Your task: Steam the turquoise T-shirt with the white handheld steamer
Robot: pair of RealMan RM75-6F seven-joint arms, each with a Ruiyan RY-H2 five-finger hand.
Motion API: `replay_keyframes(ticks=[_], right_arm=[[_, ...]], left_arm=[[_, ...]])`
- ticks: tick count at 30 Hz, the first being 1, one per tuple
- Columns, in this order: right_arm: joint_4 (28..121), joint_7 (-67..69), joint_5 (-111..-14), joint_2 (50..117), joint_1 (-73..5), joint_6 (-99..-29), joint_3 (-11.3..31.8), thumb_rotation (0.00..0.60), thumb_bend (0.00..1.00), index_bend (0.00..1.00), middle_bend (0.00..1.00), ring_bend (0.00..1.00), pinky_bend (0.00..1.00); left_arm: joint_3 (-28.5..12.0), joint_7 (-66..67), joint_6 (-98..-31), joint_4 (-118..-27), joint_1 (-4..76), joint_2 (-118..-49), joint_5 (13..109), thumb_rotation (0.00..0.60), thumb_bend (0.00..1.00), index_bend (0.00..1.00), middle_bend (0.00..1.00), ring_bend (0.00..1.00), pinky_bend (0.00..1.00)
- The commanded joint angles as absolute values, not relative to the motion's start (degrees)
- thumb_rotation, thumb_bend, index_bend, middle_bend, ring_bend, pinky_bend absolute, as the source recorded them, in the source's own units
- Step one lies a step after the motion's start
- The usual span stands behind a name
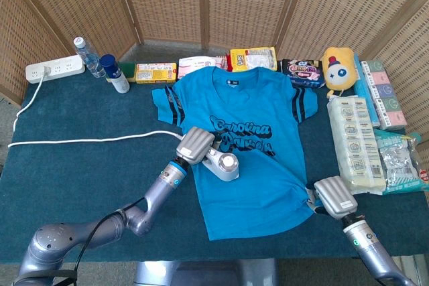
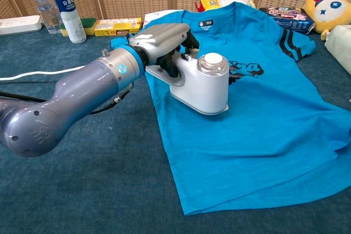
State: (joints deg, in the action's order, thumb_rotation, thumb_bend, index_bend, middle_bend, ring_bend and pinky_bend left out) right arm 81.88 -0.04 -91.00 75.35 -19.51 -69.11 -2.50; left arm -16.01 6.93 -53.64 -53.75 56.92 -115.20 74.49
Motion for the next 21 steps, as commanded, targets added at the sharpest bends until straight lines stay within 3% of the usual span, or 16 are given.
replay_keyframes(ticks=[1,21], right_arm=[[82.7,-0.2,-91.5,75.3,-19.7,-68.8,-2.8,0.6,0.4,0.74,0.69,0.74,0.88],[85.3,-0.9,-92.6,75.1,-19.6,-69.3,-3.2,0.6,0.4,0.74,0.69,0.74,0.88]], left_arm=[[-15.5,7.0,-53.1,-52.5,58.0,-117.0,75.2,0.6,0.41,0.74,0.82,0.76,0.84],[-9.7,4.9,-55.2,-54.2,57.1,-117.6,81.6,0.6,0.41,0.74,0.82,0.76,0.84]])
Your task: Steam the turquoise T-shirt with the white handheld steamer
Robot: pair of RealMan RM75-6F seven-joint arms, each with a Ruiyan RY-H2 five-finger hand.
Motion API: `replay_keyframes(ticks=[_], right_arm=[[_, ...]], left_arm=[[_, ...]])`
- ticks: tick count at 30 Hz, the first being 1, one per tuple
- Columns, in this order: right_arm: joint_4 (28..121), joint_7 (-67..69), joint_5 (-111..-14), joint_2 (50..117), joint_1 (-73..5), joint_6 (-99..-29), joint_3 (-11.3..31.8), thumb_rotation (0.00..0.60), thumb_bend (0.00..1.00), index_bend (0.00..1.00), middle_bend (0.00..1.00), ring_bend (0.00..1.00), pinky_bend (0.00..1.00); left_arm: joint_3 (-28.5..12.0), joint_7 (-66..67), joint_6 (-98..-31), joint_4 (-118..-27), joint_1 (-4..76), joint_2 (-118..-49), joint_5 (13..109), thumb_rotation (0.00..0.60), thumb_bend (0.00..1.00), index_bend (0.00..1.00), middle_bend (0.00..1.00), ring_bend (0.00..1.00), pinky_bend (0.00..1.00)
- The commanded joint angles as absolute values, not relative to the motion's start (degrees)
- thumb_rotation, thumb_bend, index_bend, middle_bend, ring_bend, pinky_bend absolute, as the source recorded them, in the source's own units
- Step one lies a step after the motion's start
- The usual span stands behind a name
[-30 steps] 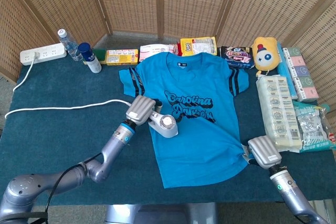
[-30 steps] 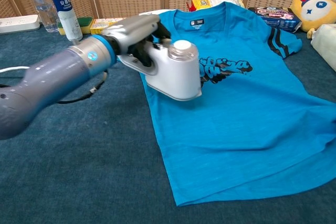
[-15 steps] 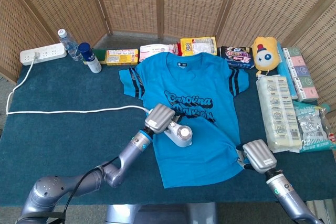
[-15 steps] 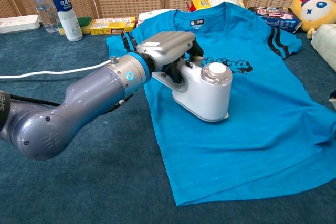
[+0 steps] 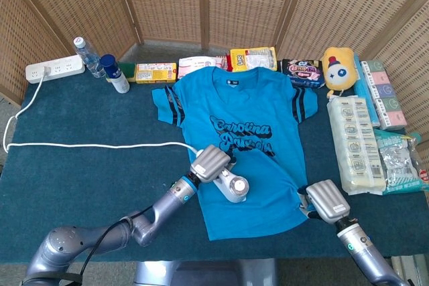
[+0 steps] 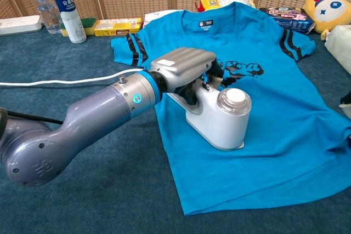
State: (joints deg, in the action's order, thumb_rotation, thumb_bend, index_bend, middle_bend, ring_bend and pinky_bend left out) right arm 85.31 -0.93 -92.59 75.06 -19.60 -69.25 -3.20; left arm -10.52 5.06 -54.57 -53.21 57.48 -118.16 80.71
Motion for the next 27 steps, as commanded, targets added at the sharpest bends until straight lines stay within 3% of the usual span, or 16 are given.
replay_keyframes(ticks=[1,9,27], right_arm=[[85.3,-0.9,-92.5,75.1,-19.5,-69.3,-3.2,0.6,0.4,0.74,0.69,0.74,0.88],[85.4,-0.8,-92.5,75.1,-19.5,-69.3,-3.1,0.6,0.4,0.74,0.69,0.74,0.88],[84.7,0.3,-91.8,74.9,-19.5,-68.9,-2.9,0.6,0.4,0.74,0.69,0.74,0.88]], left_arm=[[-9.4,4.8,-55.3,-54.7,57.0,-117.3,82.0,0.6,0.41,0.74,0.82,0.76,0.84],[-8.1,4.8,-56.2,-55.7,56.3,-116.4,84.0,0.6,0.4,0.74,0.82,0.76,0.84],[-12.6,5.0,-53.6,-43.2,56.6,-119.3,79.0,0.6,0.4,0.74,0.82,0.76,0.84]])
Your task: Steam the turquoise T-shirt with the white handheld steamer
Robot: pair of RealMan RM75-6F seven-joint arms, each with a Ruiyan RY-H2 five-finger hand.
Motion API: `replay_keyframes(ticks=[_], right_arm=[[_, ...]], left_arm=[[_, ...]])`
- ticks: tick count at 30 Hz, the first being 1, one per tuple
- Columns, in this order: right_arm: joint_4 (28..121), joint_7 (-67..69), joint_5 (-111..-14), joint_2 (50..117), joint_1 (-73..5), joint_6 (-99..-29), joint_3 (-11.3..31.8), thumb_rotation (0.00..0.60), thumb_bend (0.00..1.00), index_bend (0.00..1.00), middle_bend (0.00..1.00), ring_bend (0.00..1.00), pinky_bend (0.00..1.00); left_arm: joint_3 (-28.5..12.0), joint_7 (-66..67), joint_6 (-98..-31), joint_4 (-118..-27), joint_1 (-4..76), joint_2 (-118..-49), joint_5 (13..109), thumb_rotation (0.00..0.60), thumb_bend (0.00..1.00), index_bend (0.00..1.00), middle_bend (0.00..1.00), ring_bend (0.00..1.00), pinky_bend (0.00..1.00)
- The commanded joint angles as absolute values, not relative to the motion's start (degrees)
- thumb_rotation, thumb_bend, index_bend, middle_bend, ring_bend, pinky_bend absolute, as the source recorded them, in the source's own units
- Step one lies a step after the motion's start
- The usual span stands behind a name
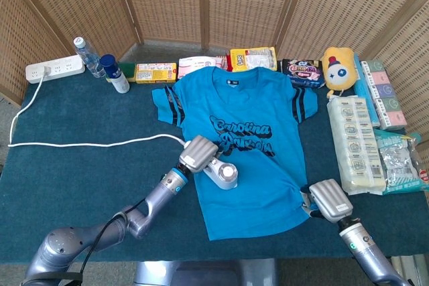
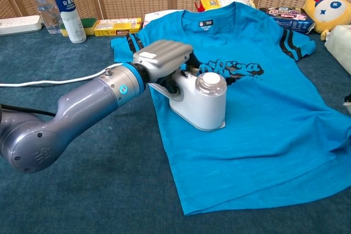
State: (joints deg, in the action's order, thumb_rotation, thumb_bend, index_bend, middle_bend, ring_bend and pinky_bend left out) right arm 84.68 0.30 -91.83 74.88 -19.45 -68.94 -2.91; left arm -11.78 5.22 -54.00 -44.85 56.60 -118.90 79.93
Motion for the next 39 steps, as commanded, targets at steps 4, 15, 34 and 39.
replay_keyframes(ticks=[4,15,34,39], right_arm=[[84.6,0.4,-91.8,74.9,-19.5,-69.0,-2.8,0.6,0.4,0.74,0.69,0.74,0.88],[84.6,0.7,-91.9,74.7,-19.0,-69.6,-2.9,0.6,0.4,0.74,0.69,0.74,0.88],[83.8,1.8,-92.0,74.2,-18.2,-70.5,-3.1,0.6,0.4,0.74,0.69,0.74,0.88],[83.8,2.1,-91.9,73.9,-18.0,-70.9,-3.1,0.6,0.4,0.74,0.69,0.74,0.88]], left_arm=[[-13.5,4.8,-53.6,-42.2,56.7,-119.6,78.2,0.6,0.4,0.74,0.82,0.76,0.84],[-13.6,5.4,-53.7,-43.6,57.8,-120.8,78.7,0.6,0.39,0.74,0.82,0.76,0.84],[-15.7,8.2,-52.1,-43.3,63.8,-128.3,79.2,0.6,0.39,0.74,0.82,0.76,0.84],[-16.0,8.4,-51.6,-42.8,65.2,-130.0,79.4,0.6,0.39,0.75,0.82,0.76,0.84]])
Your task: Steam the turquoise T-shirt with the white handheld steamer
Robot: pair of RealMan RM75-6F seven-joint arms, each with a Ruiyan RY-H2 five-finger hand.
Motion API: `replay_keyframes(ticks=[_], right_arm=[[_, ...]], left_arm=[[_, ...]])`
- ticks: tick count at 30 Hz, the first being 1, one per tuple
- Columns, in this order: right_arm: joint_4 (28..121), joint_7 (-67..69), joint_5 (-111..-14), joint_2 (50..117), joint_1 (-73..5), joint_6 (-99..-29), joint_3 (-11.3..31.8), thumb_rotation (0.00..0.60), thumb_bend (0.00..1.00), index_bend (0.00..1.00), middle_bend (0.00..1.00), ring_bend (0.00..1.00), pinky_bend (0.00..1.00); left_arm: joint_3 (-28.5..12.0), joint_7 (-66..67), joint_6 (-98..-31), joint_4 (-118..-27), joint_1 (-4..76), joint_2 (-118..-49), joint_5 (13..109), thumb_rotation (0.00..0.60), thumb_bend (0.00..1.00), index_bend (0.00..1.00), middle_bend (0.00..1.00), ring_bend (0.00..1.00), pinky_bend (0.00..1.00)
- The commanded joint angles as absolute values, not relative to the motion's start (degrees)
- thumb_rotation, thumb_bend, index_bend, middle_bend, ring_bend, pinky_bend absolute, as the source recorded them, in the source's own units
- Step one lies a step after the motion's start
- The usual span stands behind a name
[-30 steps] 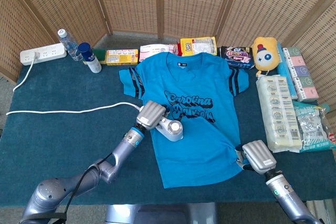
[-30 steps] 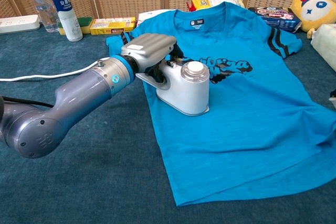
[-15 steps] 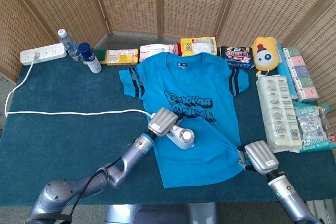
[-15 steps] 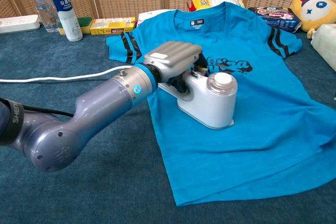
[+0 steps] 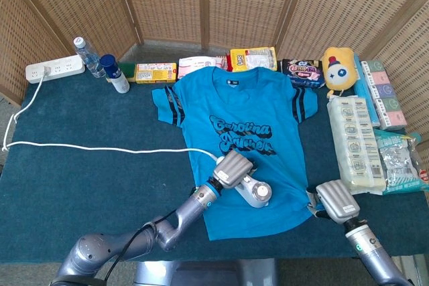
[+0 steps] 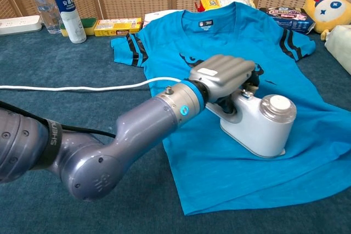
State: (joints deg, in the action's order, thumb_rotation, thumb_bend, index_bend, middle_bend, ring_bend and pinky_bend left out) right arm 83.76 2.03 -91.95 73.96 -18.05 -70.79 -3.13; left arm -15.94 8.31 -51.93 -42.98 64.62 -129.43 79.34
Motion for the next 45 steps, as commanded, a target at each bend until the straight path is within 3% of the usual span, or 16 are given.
replay_keyframes(ticks=[1,10,16,24,34,45], right_arm=[[83.8,2.1,-91.9,73.8,-18.0,-70.9,-3.1,0.6,0.4,0.74,0.69,0.74,0.88],[83.9,2.0,-91.9,73.7,-17.8,-70.9,-3.0,0.6,0.4,0.74,0.69,0.74,0.88],[84.7,0.6,-91.9,74.0,-18.2,-70.3,-2.9,0.6,0.4,0.74,0.69,0.74,0.88],[85.8,-0.7,-91.7,74.3,-18.7,-69.4,-2.7,0.6,0.4,0.74,0.69,0.74,0.88],[86.4,-1.8,-91.4,75.1,-19.3,-68.5,-2.4,0.6,0.4,0.74,0.69,0.74,0.88],[86.0,-1.7,-91.0,75.1,-19.4,-68.2,-2.3,0.6,0.4,0.74,0.69,0.74,0.88]], left_arm=[[-16.0,8.4,-51.4,-43.0,65.4,-130.0,79.4,0.6,0.39,0.75,0.82,0.76,0.84],[-13.1,7.3,-52.8,-44.2,64.5,-129.2,81.1,0.6,0.39,0.74,0.82,0.76,0.84],[-8.2,4.6,-55.5,-48.5,60.3,-123.5,84.5,0.6,0.39,0.74,0.82,0.76,0.84],[-5.5,3.5,-56.8,-52.0,57.3,-118.7,86.3,0.6,0.39,0.74,0.82,0.76,0.84],[-4.5,2.6,-57.8,-53.1,54.8,-114.3,86.7,0.6,0.39,0.74,0.82,0.76,0.84],[-8.9,3.9,-55.7,-47.2,54.3,-115.5,81.9,0.6,0.38,0.74,0.82,0.76,0.84]])
